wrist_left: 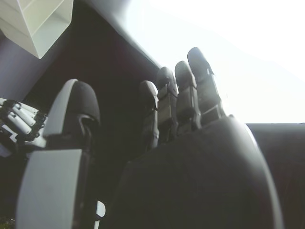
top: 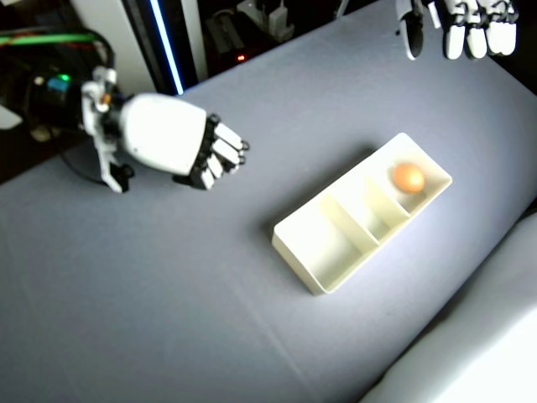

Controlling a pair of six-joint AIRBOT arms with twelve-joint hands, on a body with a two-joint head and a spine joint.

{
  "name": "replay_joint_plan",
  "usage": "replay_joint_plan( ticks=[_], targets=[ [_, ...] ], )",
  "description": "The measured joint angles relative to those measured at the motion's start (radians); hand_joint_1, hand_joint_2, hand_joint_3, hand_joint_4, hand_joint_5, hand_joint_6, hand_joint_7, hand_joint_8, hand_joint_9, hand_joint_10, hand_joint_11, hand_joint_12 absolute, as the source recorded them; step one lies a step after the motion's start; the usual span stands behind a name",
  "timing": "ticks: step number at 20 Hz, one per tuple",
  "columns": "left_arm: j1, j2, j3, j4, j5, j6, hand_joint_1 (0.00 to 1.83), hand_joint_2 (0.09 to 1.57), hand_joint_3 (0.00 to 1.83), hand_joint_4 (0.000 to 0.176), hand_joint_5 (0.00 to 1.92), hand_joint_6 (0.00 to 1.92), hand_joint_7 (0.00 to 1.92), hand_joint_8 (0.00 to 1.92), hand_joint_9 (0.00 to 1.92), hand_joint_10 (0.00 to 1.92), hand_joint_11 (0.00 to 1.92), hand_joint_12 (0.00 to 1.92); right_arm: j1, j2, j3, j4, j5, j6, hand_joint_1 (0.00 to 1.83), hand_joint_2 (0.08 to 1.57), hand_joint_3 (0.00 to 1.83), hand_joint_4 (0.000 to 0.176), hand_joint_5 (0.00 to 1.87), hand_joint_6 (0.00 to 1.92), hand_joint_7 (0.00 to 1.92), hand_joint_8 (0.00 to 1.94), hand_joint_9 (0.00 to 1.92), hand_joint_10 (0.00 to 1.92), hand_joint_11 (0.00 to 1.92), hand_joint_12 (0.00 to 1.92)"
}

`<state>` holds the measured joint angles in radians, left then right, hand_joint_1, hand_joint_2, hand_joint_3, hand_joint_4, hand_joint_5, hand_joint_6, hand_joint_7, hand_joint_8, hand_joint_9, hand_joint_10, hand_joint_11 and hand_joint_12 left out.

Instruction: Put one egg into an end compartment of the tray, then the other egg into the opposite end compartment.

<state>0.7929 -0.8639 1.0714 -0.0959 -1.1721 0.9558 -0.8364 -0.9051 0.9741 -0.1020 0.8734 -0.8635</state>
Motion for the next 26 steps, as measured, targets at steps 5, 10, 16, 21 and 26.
replay_joint_plan(
  ticks=[5, 10, 16, 21, 26],
  targets=[
    [0.015, -0.002, -0.002, -0.029, -0.005, 0.0, 0.94, 1.38, 0.0, 0.0, 0.17, 0.27, 0.19, 0.0, 0.08, 0.11, 0.0, 0.41, 0.101, 0.0, 0.036, -0.024, -0.004, -0.002, 1.35, 1.21, 0.0, 0.0, 0.66, 1.29, 0.82, 1.31, 0.79, 1.52, 0.82, 1.79],
    [0.043, -0.008, -0.002, -0.05, -0.024, 0.0, 0.94, 1.39, 0.0, 0.0, 0.23, 0.11, 0.2, 0.0, 0.06, 0.09, 0.0, 0.25, 0.247, -0.064, 0.134, -0.023, -0.068, -0.006, 1.24, 1.23, 0.01, 0.0, 0.7, 1.22, 0.83, 1.5, 0.87, 1.71, 0.83, 1.92],
    [0.063, -0.032, 0.007, -0.082, -0.05, -0.008, 0.95, 1.37, 0.0, 0.0, 0.27, 0.05, 0.24, 0.0, 0.03, 0.26, 0.0, 0.79, 0.392, -0.215, 0.301, 0.009, -0.232, -0.047, 1.2, 1.27, 0.0, 0.0, 0.65, 1.42, 0.73, 1.52, 1.11, 1.87, 1.13, 1.92],
    [0.065, -0.04, 0.013, -0.081, -0.055, -0.018, 0.92, 1.38, 0.0, 0.0, 0.29, 0.05, 0.22, 0.0, 0.0, 0.33, 0.0, 0.74, 0.408, -0.287, 0.386, 0.12, -0.34, -0.114, 1.17, 1.18, 0.0, 0.0, 0.29, 1.08, 0.42, 1.1, 0.53, 1.49, 0.54, 1.92],
    [0.072, -0.04, 0.013, -0.082, -0.071, -0.029, 0.89, 1.38, 0.0, 0.0, 0.28, 0.02, 0.22, 0.0, 0.01, 0.27, 0.0, 0.68, 0.409, -0.311, 0.427, 0.164, -0.404, -0.127, 0.71, 1.15, 0.0, 0.0, 0.0, 0.15, 0.0, 0.04, 0.0, 0.25, 0.0, 1.59]
  ],
)
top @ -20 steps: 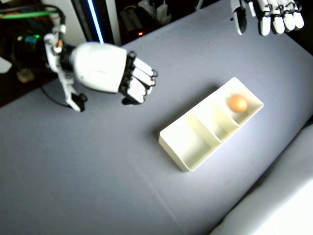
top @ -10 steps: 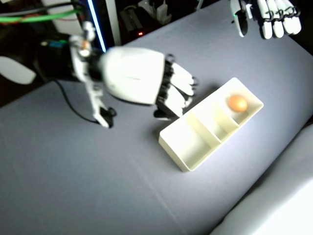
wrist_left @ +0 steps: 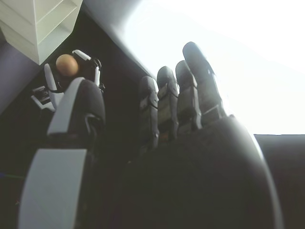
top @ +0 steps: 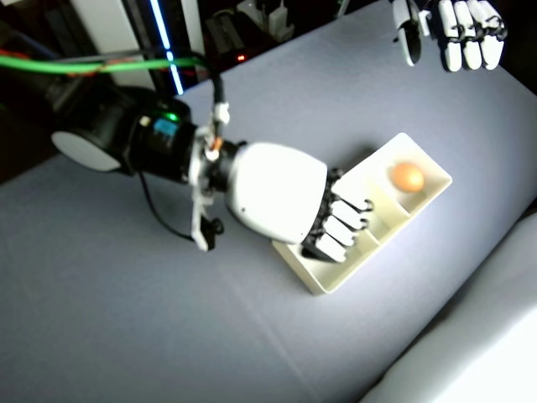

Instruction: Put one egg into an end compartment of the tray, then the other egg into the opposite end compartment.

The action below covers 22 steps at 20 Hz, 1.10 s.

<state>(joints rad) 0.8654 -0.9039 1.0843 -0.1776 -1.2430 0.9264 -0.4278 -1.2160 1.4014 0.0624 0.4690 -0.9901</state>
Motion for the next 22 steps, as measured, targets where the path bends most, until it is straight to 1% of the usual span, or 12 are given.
replay_joint_plan(
  ticks=[4, 6, 7, 8, 11, 12, 13, 14, 16, 18, 21, 22],
  targets=[
    [0.01, 0.0, -0.001, 0.002, -0.005, -0.001, 0.81, 1.38, 0.0, 0.026, 0.28, 0.01, 0.22, 0.0, 0.05, 0.2, 0.0, 0.57, 0.0, 0.002, -0.018, 0.002, -0.002, -0.002, 0.22, 1.28, 0.02, 0.002, 0.0, 0.0, 0.0, 0.0, 0.0, 0.31, 0.0, 1.73],
    [0.013, 0.0, -0.001, 0.0, -0.012, -0.001, 0.78, 1.38, 0.0, 0.039, 0.26, 0.0, 0.16, 0.01, 0.01, 0.14, 0.0, 0.17, 0.0, 0.019, -0.052, 0.008, 0.004, -0.003, 0.14, 1.33, 0.03, 0.006, 0.0, 0.0, 0.02, 0.01, 0.0, 0.47, 0.0, 1.91],
    [0.02, 0.0, -0.004, -0.006, -0.013, -0.001, 0.79, 1.39, 0.0, 0.031, 0.25, 0.0, 0.15, 0.0, 0.02, 0.13, 0.0, 0.17, 0.0, 0.045, -0.088, 0.001, 0.022, -0.003, 0.14, 1.34, 0.03, 0.0, 0.0, 0.0, 0.0, 0.0, 0.0, 0.18, 0.0, 1.92],
    [0.027, 0.0, -0.009, -0.015, -0.014, -0.001, 0.75, 1.39, 0.0, 0.06, 0.23, 0.0, 0.13, 0.0, 0.01, 0.12, 0.0, 0.16, 0.0, 0.072, -0.118, -0.004, 0.05, -0.003, 0.11, 1.34, 0.02, 0.02, 0.0, 0.0, 0.0, 0.0, 0.0, 0.04, 0.0, 1.92],
    [0.06, 0.011, -0.024, -0.024, -0.042, -0.004, 0.71, 1.38, 0.0, 0.051, 0.1, 0.01, 0.09, 0.0, 0.04, 0.12, 0.0, 0.62, -0.018, 0.175, -0.212, -0.008, 0.193, -0.006, 0.11, 1.37, 0.03, 0.004, 0.0, 0.0, 0.0, 0.0, 0.0, 0.0, 0.0, 1.92],
    [0.072, 0.011, -0.028, -0.036, -0.062, -0.004, 0.69, 1.38, 0.0, 0.057, 0.08, 0.0, 0.09, 0.0, 0.04, 0.13, 0.0, 0.75, -0.048, 0.216, -0.255, -0.011, 0.255, -0.008, 0.15, 1.36, 0.02, 0.015, 0.0, 0.0, 0.0, 0.0, 0.0, 0.0, 0.0, 1.92],
    [0.078, 0.014, -0.034, -0.043, -0.068, -0.003, 0.65, 1.37, 0.0, 0.06, 0.04, 0.0, 0.04, 0.0, 0.01, 0.07, 0.0, 0.7, -0.071, 0.239, -0.281, -0.014, 0.287, -0.008, 0.14, 1.33, 0.01, 0.062, 0.0, 0.0, 0.0, 0.0, 0.0, 0.0, 0.0, 1.92],
    [0.09, 0.022, -0.041, -0.046, -0.079, -0.004, 0.66, 1.37, 0.0, 0.065, 0.01, 0.0, 0.01, 0.0, 0.0, 0.01, 0.0, 0.6, -0.102, 0.263, -0.313, -0.026, 0.323, -0.011, 0.13, 1.31, 0.0, 0.087, 0.0, 0.0, 0.0, 0.0, 0.0, 0.0, 0.0, 1.86],
    [0.119, 0.029, -0.055, -0.058, -0.122, -0.004, 0.62, 1.3, 0.0, 0.104, 0.0, 0.0, 0.0, 0.0, 0.0, 0.0, 0.0, 0.49, -0.185, 0.302, -0.38, -0.029, 0.426, -0.017, 0.18, 1.27, 0.0, 0.074, 0.0, 0.0, 0.0, 0.0, 0.0, 0.0, 0.0, 1.43],
    [0.139, 0.034, -0.068, -0.066, -0.157, -0.004, 0.6, 1.29, 0.0, 0.131, 0.0, 0.0, 0.0, 0.0, 0.0, 0.0, 0.0, 0.27, -0.246, 0.34, -0.429, -0.024, 0.508, -0.031, 0.19, 1.27, 0.0, 0.077, 0.0, 0.0, 0.0, 0.0, 0.0, 0.0, 0.0, 1.51],
    [0.17, 0.045, -0.082, -0.074, -0.211, -0.003, 0.4, 1.26, 0.0, 0.122, 0.0, 0.0, 0.0, 0.0, 0.0, 0.0, 0.0, 0.0, -0.351, 0.397, -0.486, 0.028, 0.653, -0.059, 0.15, 1.27, 0.0, 0.077, 0.0, 0.0, 0.0, 0.0, 0.0, 0.0, 0.0, 1.13],
    [0.178, 0.048, -0.086, -0.072, -0.226, -0.004, 0.36, 1.25, 0.0, 0.117, 0.0, 0.0, 0.0, 0.0, 0.0, 0.0, 0.0, 0.0, -0.385, 0.412, -0.497, 0.046, 0.697, -0.06, 0.14, 1.26, 0.0, 0.099, 0.0, 0.0, 0.0, 0.0, 0.0, 0.0, 0.0, 1.06]
  ],
)
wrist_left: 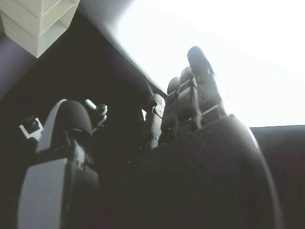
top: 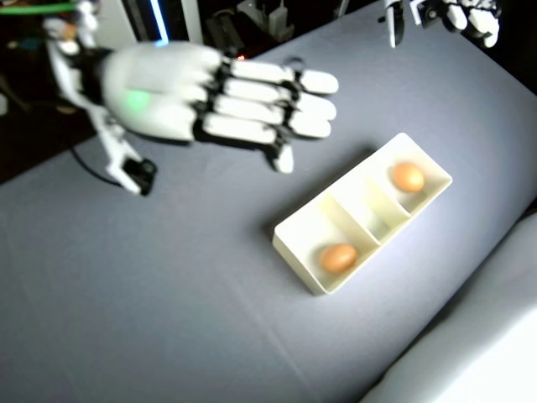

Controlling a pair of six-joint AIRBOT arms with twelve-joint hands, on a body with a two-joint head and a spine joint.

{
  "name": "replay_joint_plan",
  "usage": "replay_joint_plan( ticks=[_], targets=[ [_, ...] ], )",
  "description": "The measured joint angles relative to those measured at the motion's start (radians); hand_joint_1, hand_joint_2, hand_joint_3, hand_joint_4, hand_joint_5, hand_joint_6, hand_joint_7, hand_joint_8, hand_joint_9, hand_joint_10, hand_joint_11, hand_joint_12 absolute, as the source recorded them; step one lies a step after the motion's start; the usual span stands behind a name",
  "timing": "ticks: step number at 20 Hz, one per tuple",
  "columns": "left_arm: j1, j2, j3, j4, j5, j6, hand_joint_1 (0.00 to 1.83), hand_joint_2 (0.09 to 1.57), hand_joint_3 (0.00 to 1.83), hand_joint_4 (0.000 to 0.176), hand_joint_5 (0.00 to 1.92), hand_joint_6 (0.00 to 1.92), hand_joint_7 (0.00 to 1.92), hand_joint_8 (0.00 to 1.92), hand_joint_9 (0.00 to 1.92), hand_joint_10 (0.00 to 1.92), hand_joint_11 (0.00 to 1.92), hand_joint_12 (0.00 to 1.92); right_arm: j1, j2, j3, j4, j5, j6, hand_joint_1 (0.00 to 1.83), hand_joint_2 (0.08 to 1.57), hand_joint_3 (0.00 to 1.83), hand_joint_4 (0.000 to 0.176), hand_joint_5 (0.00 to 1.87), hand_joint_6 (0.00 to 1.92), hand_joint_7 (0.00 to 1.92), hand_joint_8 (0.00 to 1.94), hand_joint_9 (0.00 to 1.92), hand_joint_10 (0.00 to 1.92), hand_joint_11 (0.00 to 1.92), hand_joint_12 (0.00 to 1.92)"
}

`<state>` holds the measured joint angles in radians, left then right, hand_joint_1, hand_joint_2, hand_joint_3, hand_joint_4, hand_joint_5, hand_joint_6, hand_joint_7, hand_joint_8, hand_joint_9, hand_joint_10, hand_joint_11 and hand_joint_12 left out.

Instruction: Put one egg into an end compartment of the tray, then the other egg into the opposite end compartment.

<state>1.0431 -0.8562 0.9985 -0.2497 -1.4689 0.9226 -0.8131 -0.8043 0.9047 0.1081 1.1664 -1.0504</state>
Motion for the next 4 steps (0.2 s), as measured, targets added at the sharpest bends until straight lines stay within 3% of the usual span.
replay_joint_plan(
  ticks=[1, 2, 3, 4],
  targets=[
    [0.007, 0.0, -0.005, 0.002, -0.021, 0.0, 0.3, 1.23, 0.0, 0.132, 0.0, 0.0, 0.0, 0.0, 0.0, 0.0, 0.0, 0.0, -0.036, 0.016, -0.014, 0.023, 0.04, 0.0, 0.12, 1.26, 0.0, 0.087, 0.0, 0.0, 0.0, 0.0, 0.0, 0.0, 0.0, 0.82],
    [0.01, 0.0, -0.006, 0.004, -0.031, 0.0, 0.28, 1.19, 0.0, 0.157, 0.0, 0.0, 0.0, 0.0, 0.0, 0.0, 0.0, 0.0, -0.045, 0.021, -0.019, 0.031, 0.061, -0.001, 0.1, 1.28, 0.0, 0.066, 0.0, 0.0, 0.0, 0.0, 0.0, 0.0, 0.0, 0.3],
    [0.01, 0.0, -0.006, 0.004, -0.031, 0.0, 0.29, 1.23, 0.0, 0.138, 0.0, 0.0, 0.0, 0.0, 0.0, 0.0, 0.0, 0.0, -0.045, 0.021, -0.019, 0.034, 0.075, -0.001, 0.11, 1.28, 0.0, 0.049, 0.0, 0.0, 0.0, 0.0, 0.0, 0.0, 0.0, 0.06],
    [0.01, 0.0, -0.009, 0.006, -0.04, 0.0, 0.36, 1.23, 0.0, 0.163, 0.0, 0.0, 0.0, 0.0, 0.0, 0.0, 0.0, 0.0, -0.053, 0.024, -0.024, 0.033, 0.099, -0.001, 0.07, 1.28, 0.0, 0.014, 0.0, 0.0, 0.0, 0.0, 0.0, 0.0, 0.0, 0.01]
  ],
)
